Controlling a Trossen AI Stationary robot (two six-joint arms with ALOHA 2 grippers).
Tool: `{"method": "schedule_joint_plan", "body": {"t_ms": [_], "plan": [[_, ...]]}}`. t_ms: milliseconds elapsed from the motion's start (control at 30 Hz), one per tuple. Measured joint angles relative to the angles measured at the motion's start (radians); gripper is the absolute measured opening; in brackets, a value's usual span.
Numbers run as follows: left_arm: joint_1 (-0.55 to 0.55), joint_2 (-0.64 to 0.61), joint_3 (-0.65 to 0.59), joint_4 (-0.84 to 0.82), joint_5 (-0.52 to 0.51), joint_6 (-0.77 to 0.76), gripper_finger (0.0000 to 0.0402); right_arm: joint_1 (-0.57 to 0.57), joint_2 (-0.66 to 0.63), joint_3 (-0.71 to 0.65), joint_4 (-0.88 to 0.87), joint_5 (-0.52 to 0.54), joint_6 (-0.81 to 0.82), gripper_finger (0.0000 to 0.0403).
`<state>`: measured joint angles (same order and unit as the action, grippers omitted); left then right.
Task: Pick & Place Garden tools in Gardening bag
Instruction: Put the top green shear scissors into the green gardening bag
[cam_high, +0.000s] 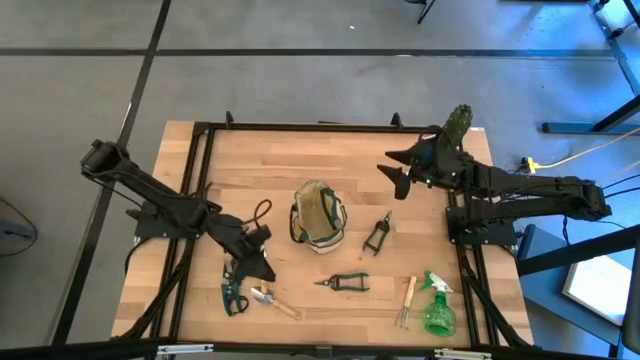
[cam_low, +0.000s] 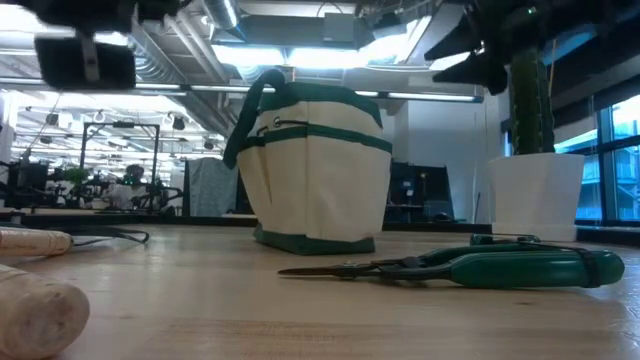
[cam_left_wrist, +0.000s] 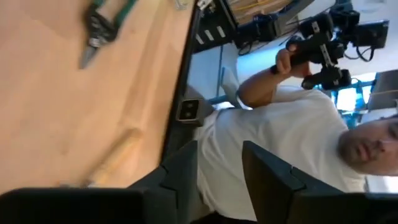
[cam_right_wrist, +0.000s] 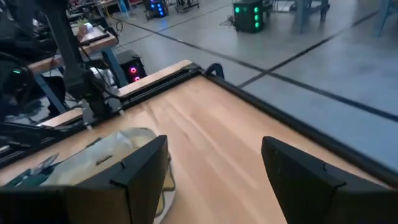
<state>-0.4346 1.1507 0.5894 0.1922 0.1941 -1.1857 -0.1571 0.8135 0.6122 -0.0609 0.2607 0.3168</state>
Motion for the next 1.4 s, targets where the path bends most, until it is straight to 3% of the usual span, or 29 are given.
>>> {"method": "schedule_joint_plan", "body": {"t_ms": [133, 333, 500, 767, 967, 1400], "plan": [[-0.028, 0.067, 0.165, -0.212, -0.011, -0.006, 0.0127, -0.018, 0.0, 0.039, -0.025, -0.001, -0.062, 0.0263], [-0.064, 0.155, 0.427, -0.784, -0.102, -0.14, 0.0127, -0.041, 0.0, 0.042, -0.095, -0.003, -0.094, 0.0263], [-0.116, 0.184, 0.485, -1.064, -0.099, -0.331, 0.0127, -0.078, 0.0, 0.042, -0.12, -0.003, -0.12, 0.0263], [-0.232, 0.176, 0.399, -1.116, -0.096, -0.486, 0.0127, -0.125, 0.0, 0.042, -0.098, -0.003, -0.161, 0.0263], [-0.293, 0.149, 0.29, -1.105, -0.124, -0.627, 0.0127, -0.153, 0.0, 0.042, -0.063, -0.078, -0.169, 0.0263], [-0.42, -0.039, 0.006, -0.905, -0.284, -0.909, 0.0127, -0.165, 0.0, 0.042, -0.052, -0.108, -0.168, 0.0263]]}}
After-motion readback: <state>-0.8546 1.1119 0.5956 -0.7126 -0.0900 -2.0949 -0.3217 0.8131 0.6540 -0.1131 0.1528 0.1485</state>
